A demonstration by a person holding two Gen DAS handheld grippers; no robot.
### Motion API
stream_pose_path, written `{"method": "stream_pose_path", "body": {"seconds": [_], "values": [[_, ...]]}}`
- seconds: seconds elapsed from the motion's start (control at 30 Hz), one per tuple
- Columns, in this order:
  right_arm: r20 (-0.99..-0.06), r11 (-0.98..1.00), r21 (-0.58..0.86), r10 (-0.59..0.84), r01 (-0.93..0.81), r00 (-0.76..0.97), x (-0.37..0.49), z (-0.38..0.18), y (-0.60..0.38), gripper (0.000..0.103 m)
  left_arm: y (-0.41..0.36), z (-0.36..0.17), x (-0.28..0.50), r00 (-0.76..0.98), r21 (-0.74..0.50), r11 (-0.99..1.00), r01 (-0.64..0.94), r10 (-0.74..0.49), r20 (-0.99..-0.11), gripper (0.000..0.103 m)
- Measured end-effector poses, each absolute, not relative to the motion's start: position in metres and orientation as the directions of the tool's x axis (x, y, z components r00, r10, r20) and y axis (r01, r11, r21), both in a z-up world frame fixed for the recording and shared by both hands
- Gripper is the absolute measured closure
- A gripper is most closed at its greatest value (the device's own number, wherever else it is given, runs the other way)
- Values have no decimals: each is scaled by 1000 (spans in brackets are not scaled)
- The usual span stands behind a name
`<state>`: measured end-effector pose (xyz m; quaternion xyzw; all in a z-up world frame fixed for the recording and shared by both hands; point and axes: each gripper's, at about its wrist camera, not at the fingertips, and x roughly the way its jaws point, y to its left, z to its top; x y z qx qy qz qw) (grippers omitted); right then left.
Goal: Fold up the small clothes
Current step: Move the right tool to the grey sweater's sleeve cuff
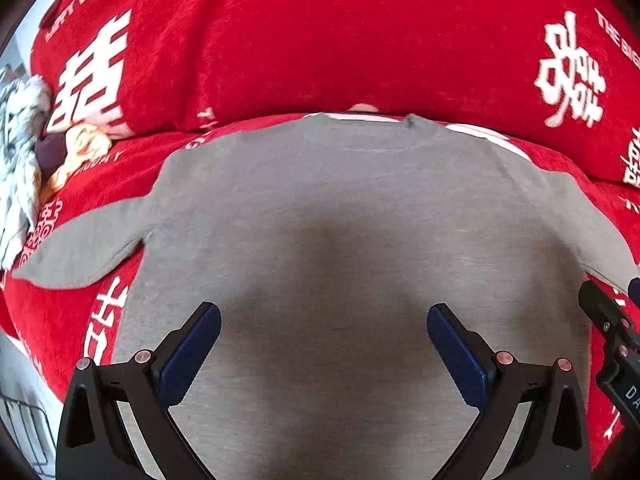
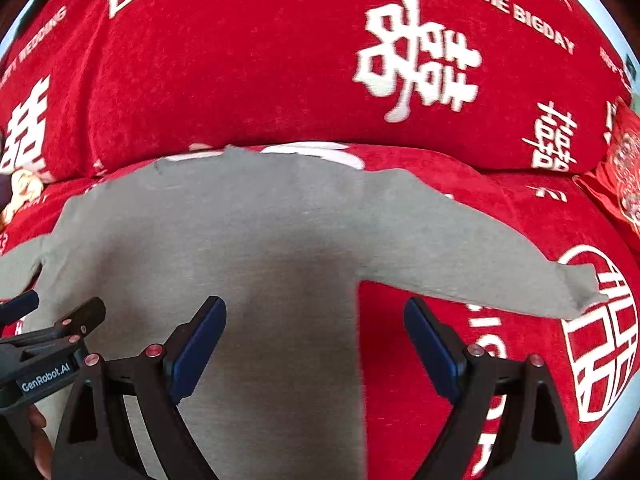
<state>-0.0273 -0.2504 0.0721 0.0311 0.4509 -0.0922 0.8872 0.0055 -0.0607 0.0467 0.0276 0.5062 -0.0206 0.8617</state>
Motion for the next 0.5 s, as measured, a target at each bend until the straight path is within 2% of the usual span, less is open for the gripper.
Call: {"method": "stream_pose_path", "body": {"seconds": [0.3, 0.5], "values": [[-804, 963, -8, -166, 270, 571, -38, 75, -302, 11, -121, 55, 4, 515, 109, 984, 140, 21, -857, 0], [-803, 946, 7, -189, 325, 565, -48, 74, -339, 11, -160, 60, 2, 513, 114, 973, 200, -5, -859, 0]]}}
